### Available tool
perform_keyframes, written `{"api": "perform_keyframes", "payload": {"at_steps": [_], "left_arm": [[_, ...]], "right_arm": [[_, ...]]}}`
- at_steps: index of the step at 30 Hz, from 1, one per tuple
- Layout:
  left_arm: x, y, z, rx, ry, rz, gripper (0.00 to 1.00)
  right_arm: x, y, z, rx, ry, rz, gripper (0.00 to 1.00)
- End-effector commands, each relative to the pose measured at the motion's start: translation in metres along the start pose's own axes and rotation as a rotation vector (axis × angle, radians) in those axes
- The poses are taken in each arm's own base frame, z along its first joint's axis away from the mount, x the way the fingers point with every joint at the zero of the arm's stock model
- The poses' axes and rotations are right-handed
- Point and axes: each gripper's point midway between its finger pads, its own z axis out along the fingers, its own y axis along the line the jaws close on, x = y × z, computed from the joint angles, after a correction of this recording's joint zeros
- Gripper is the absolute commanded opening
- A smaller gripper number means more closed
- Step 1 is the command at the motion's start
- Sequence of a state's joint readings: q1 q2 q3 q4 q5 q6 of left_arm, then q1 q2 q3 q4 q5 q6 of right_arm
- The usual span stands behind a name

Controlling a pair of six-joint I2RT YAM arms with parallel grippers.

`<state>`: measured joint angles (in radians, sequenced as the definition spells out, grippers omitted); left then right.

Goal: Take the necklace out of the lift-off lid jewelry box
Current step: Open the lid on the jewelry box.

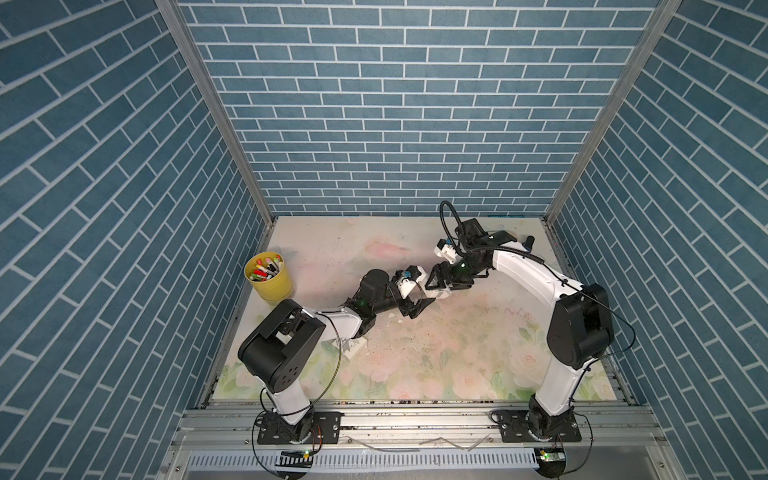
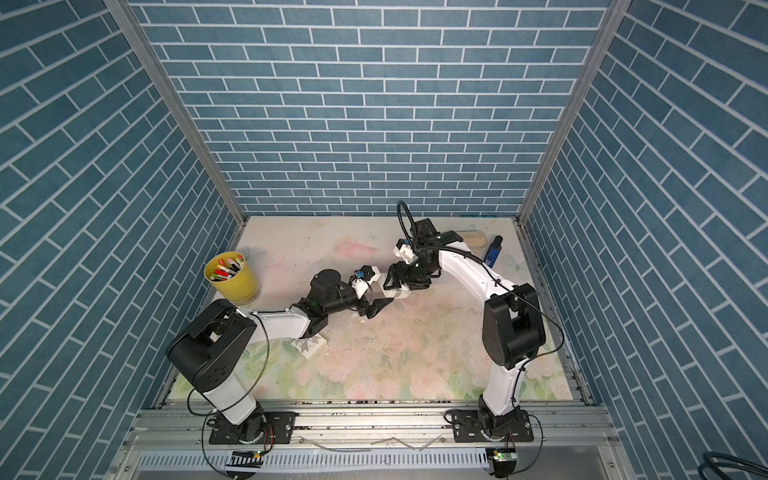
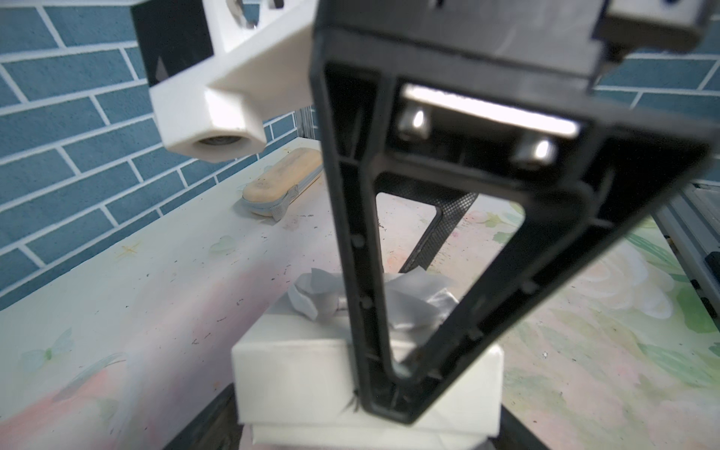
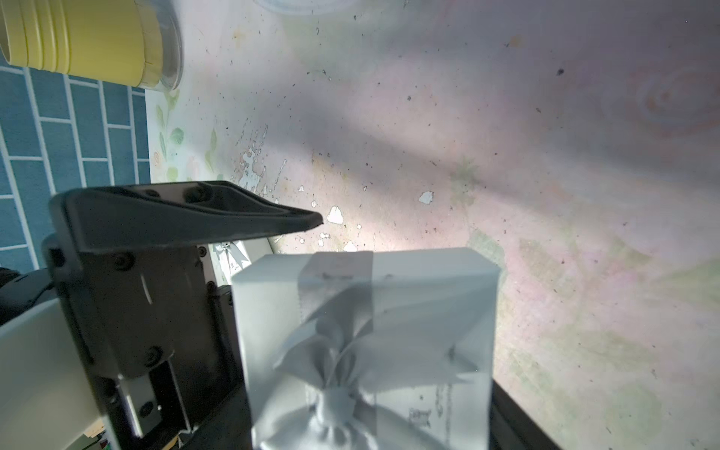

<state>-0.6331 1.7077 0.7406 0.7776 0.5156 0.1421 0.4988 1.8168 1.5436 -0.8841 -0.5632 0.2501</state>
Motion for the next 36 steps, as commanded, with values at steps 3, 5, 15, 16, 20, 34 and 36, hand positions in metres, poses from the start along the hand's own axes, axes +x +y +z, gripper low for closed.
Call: {"api": "perform_keyframes", "payload": {"at_steps": [3, 5, 15, 16, 20, 34, 36], "left_arm": [[-0.007, 0.002, 0.005, 0.02, -0.022, -0.001, 0.84], [-0.006, 0.001, 0.005, 0.028, -0.021, -0.003, 0.81], [-0.006, 0.001, 0.003, 0.036, -0.023, -0.003, 0.73], [-0.006, 0.001, 0.003, 0.035, -0.024, -0.003, 0.72], [-0.009, 0.001, 0.001, 0.035, -0.032, 0.001, 0.66], [-0.004, 0.004, -0.008, 0.01, -0.043, 0.004, 0.56], [-0.003, 0.003, -0.009, 0.009, -0.043, 0.002, 0.56]], "right_arm": [[0.0, 0.013, -0.015, -0.029, -0.008, -0.004, 0.68], [0.0, 0.014, -0.016, -0.029, -0.01, -0.005, 0.68], [0.002, 0.014, -0.018, -0.026, 0.007, -0.019, 0.68], [0.002, 0.015, -0.017, -0.027, 0.008, -0.019, 0.68], [0.002, 0.016, -0.017, -0.036, 0.01, -0.016, 0.68], [-0.002, 0.016, -0.03, -0.055, -0.017, -0.007, 0.69], [-0.004, 0.015, -0.032, -0.055, -0.024, -0.006, 0.69]]}}
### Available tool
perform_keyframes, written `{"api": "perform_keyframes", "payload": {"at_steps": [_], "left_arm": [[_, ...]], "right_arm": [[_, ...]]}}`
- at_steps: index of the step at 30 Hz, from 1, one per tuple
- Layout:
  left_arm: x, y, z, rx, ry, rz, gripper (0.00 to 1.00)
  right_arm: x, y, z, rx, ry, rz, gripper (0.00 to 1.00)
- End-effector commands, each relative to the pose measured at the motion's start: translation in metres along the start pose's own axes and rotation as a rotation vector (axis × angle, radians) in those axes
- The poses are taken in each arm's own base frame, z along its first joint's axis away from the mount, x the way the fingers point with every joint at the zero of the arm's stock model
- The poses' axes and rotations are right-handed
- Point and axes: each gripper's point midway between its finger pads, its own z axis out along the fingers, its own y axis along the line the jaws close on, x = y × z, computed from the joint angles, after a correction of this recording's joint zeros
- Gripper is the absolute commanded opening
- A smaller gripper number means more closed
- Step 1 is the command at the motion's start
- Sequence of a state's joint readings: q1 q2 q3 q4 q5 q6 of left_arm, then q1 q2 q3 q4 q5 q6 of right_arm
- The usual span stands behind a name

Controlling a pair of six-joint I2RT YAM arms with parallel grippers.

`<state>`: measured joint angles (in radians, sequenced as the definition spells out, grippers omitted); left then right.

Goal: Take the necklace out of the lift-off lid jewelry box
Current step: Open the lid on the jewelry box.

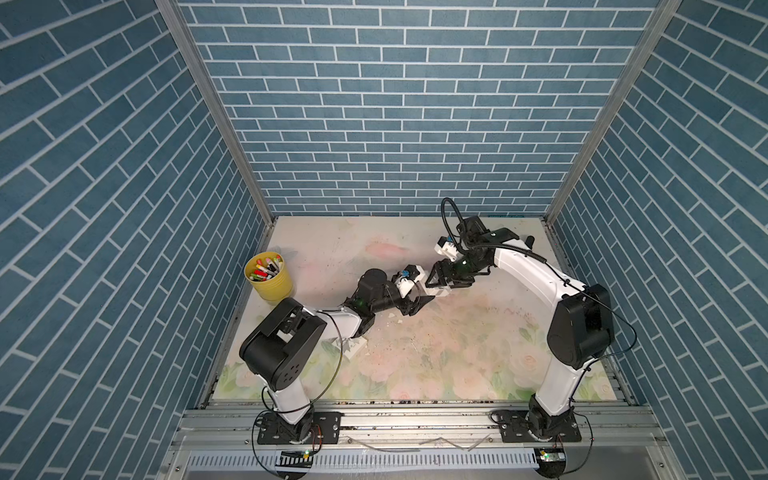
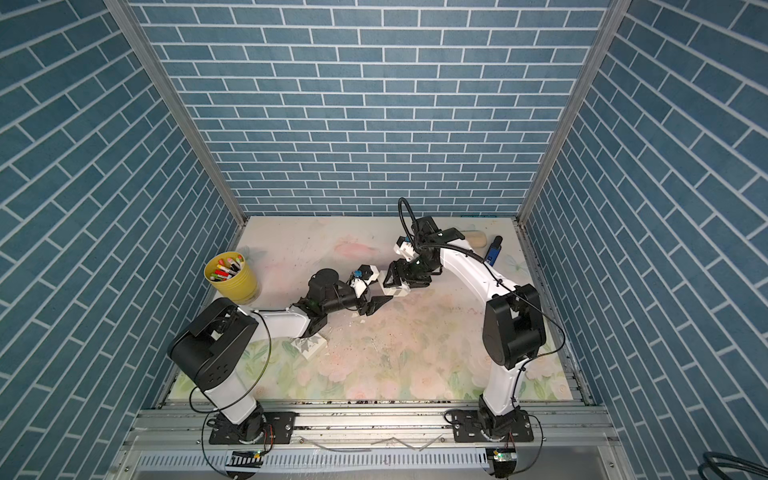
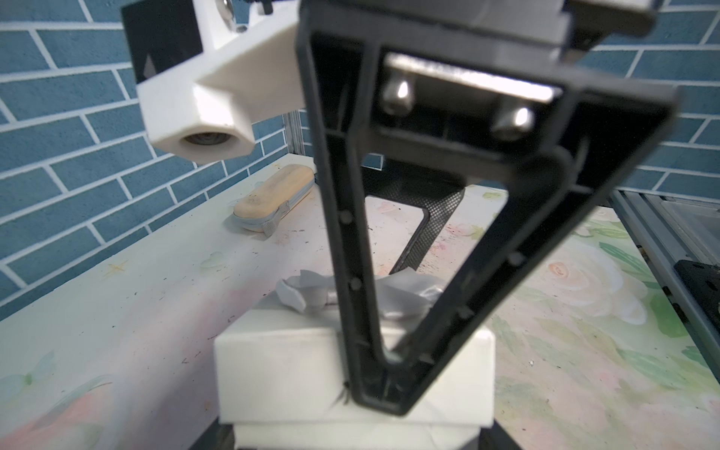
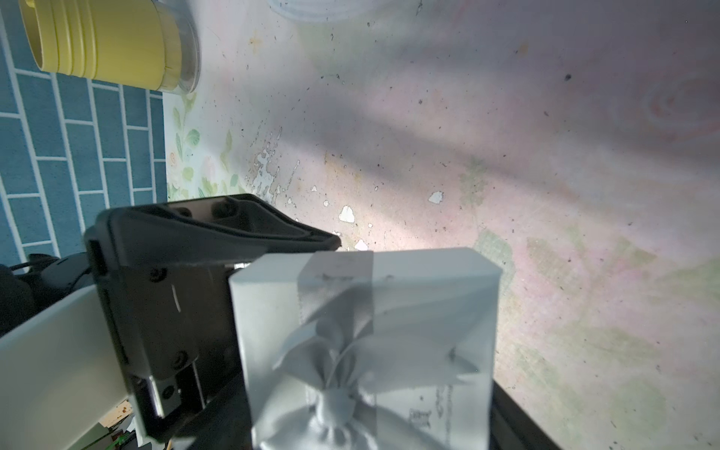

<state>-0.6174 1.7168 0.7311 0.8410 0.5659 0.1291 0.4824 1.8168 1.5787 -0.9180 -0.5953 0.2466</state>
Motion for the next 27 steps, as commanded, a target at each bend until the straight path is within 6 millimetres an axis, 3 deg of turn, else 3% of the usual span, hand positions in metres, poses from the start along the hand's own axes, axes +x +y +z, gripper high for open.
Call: {"api": "perform_keyframes", "payload": {"at_steps": [1, 12, 13, 27], "left_arm": [[0.004, 0.004, -0.007, -0.022, 0.003, -0.002, 0.55], [0.0, 0.007, -0.008, -0.034, -0.014, 0.002, 0.54], [0.008, 0.004, -0.01, -0.033, 0.002, -0.01, 0.54], [0.01, 0.007, -0.016, -0.055, -0.008, -0.017, 0.53]], "right_arm": [[-0.001, 0.011, -0.022, -0.027, -0.023, -0.016, 0.69], [-0.003, 0.004, -0.033, -0.005, -0.042, -0.007, 0.69], [-0.003, 0.003, -0.034, 0.001, -0.044, -0.009, 0.69], [-0.004, -0.015, -0.048, 0.122, -0.073, -0.02, 0.69]]}}
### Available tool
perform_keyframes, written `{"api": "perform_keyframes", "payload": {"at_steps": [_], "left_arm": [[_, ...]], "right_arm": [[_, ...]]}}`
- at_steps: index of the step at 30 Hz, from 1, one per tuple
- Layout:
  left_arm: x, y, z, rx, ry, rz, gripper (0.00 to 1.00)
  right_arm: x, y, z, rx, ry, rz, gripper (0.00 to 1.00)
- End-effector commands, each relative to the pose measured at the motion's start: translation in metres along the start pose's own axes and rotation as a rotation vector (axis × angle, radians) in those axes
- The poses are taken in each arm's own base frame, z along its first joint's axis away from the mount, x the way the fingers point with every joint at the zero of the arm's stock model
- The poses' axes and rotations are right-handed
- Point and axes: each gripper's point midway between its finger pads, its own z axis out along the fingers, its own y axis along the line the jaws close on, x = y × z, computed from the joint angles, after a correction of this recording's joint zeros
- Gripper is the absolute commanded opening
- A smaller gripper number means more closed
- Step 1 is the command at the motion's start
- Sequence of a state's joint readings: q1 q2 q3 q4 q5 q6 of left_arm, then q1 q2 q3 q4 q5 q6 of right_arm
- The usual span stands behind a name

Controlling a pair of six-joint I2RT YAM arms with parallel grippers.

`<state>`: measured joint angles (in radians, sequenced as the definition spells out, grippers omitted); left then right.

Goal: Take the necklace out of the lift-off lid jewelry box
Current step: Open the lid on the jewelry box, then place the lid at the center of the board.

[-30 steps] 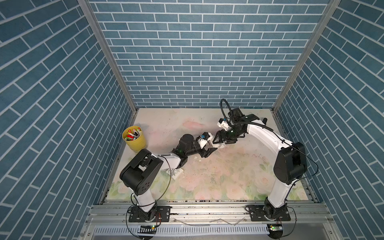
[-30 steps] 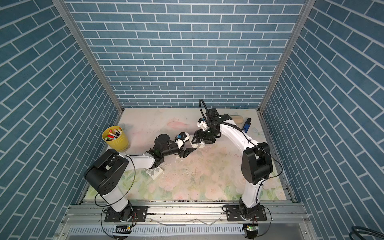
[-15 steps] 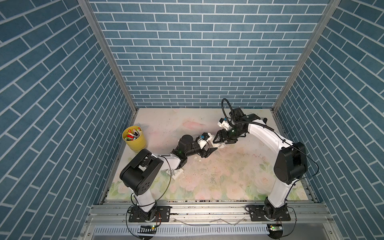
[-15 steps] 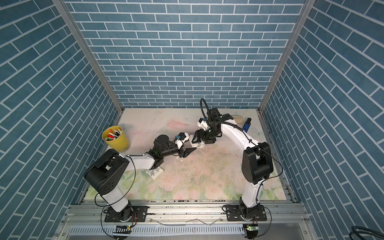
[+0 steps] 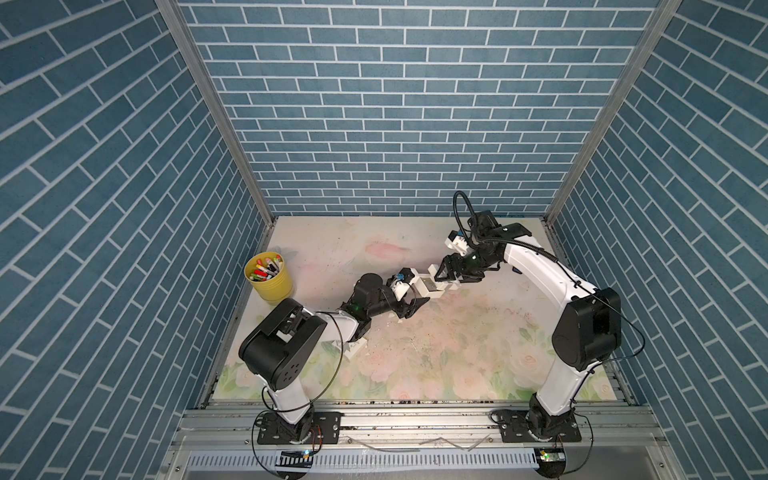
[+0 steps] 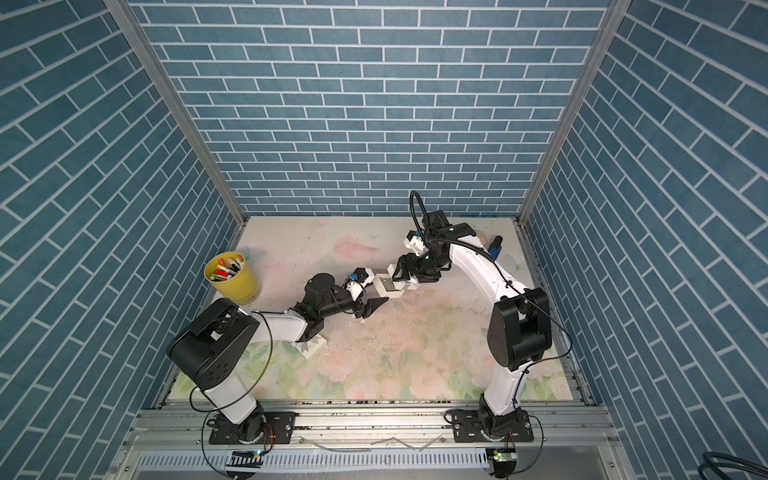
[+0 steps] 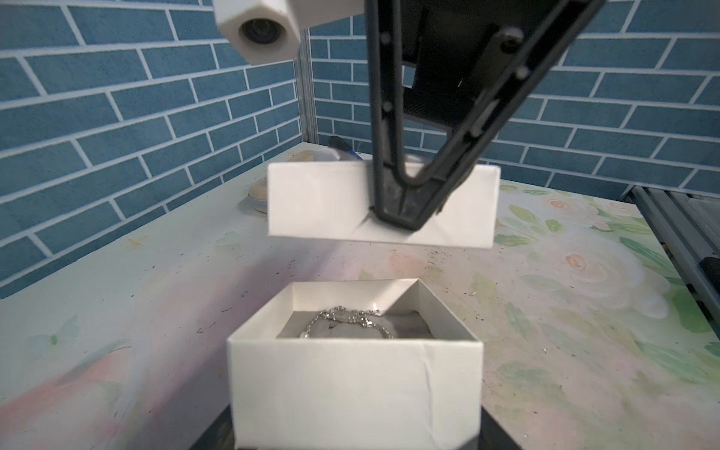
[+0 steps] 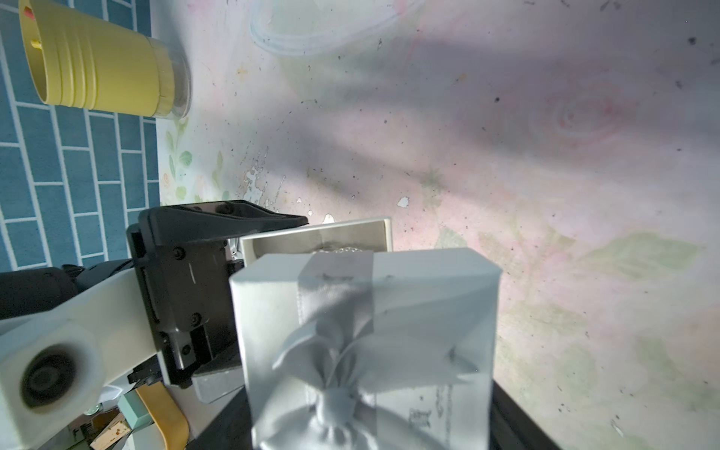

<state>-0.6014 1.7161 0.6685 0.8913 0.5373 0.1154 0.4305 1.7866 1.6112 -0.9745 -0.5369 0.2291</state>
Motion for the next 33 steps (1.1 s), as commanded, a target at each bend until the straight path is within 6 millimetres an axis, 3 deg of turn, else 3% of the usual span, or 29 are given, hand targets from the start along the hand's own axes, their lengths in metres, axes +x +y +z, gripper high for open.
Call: {"api": "perform_keyframes", "payload": {"at_steps": [1, 8, 15, 21, 26, 33], "left_arm": [[-0.006, 0.001, -0.007, -0.014, -0.022, 0.004, 0.53], [-0.007, 0.002, -0.01, -0.019, -0.021, 0.012, 0.53], [-0.007, 0.001, -0.008, -0.009, -0.019, 0.018, 0.53], [-0.009, 0.0, -0.007, 0.006, -0.01, 0.029, 0.53], [-0.01, 0.0, -0.007, 0.008, 0.003, 0.044, 0.53], [-0.015, 0.001, -0.005, 0.012, -0.003, 0.048, 0.52]], "right_arm": [[0.0, -0.004, -0.024, 0.07, -0.037, -0.039, 0.69], [0.003, -0.062, -0.035, 0.263, -0.039, 0.022, 0.69], [0.01, -0.15, -0.022, 0.417, -0.048, 0.182, 0.69], [0.002, -0.199, -0.006, 0.49, -0.063, 0.237, 0.73], [0.001, -0.222, -0.001, 0.546, -0.029, 0.237, 0.81], [-0.001, -0.219, -0.009, 0.546, -0.032, 0.232, 0.86]]}}
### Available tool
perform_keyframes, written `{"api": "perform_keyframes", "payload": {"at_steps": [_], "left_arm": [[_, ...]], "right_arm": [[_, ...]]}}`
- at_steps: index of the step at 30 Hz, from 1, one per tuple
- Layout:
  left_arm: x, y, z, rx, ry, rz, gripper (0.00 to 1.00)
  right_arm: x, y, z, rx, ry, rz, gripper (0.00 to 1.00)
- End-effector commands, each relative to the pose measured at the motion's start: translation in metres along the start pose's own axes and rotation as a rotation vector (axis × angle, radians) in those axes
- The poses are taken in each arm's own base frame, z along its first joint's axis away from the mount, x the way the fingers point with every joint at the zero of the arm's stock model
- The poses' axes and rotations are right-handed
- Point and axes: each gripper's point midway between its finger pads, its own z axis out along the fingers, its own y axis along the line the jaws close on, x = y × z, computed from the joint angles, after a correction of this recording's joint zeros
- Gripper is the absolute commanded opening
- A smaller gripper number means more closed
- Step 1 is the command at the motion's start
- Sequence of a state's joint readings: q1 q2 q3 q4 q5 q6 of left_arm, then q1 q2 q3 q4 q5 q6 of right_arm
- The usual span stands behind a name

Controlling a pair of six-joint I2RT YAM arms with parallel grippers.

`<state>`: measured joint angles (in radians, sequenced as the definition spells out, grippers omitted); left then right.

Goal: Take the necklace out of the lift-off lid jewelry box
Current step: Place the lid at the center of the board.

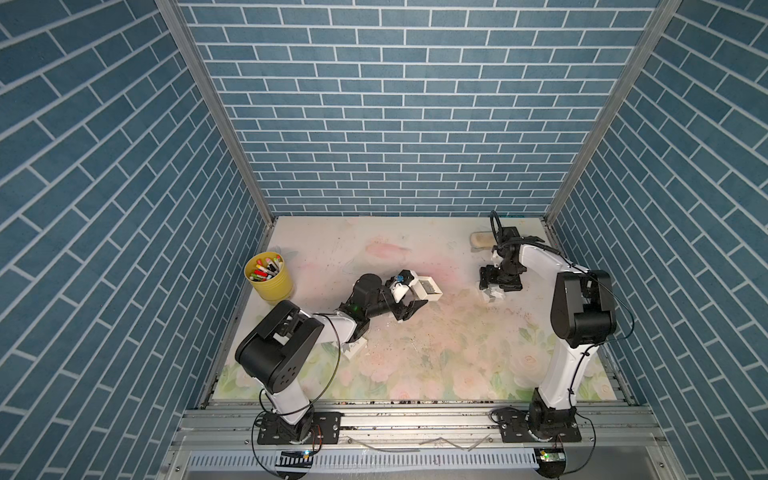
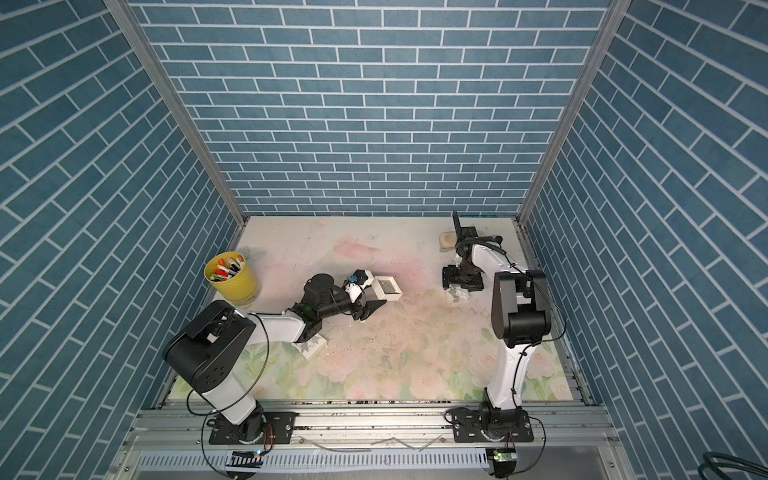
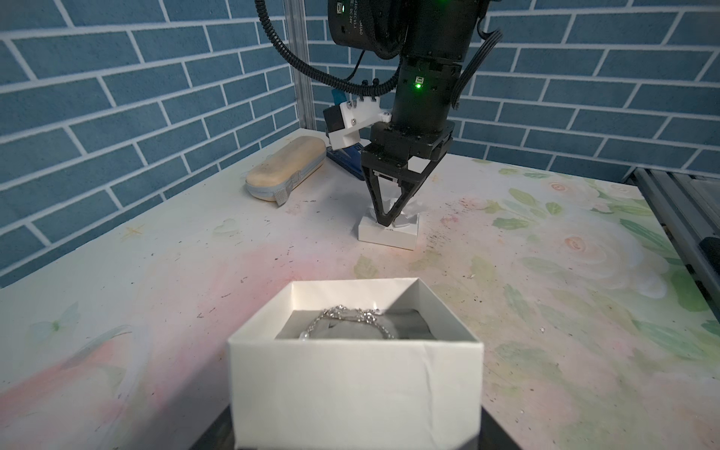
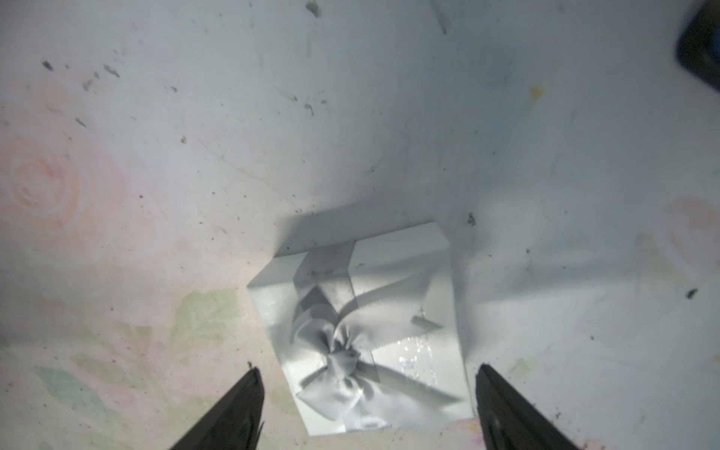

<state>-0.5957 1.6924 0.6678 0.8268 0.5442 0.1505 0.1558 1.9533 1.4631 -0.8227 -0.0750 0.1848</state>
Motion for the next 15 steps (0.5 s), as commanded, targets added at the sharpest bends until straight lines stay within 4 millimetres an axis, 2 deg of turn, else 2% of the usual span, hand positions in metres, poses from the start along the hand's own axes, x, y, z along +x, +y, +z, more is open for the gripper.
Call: {"api": "perform_keyframes", "payload": {"at_steps": [1, 2, 4, 7, 12, 15], "left_arm": [[-0.019, 0.001, -0.002, 0.007, -0.034, 0.035, 0.52], [-0.018, 0.001, -0.002, 0.009, -0.028, 0.035, 0.52], [-0.029, 0.003, -0.001, 0.008, -0.043, 0.053, 0.52], [-0.035, 0.003, -0.003, 0.01, -0.049, 0.066, 0.52], [-0.045, 0.003, -0.006, 0.009, -0.064, 0.084, 0.52], [-0.049, 0.003, -0.007, 0.007, -0.07, 0.093, 0.52]], "right_arm": [[-0.008, -0.001, -0.015, 0.008, -0.033, -0.023, 0.86], [-0.007, 0.0, -0.019, 0.003, -0.032, -0.023, 0.86], [-0.003, 0.003, -0.028, -0.011, -0.035, -0.022, 0.85], [0.002, 0.027, -0.052, -0.141, -0.063, -0.015, 0.8], [0.015, 0.091, -0.104, -0.409, -0.115, -0.079, 0.63], [0.029, 0.126, -0.121, -0.481, -0.105, -0.159, 0.58]]}}
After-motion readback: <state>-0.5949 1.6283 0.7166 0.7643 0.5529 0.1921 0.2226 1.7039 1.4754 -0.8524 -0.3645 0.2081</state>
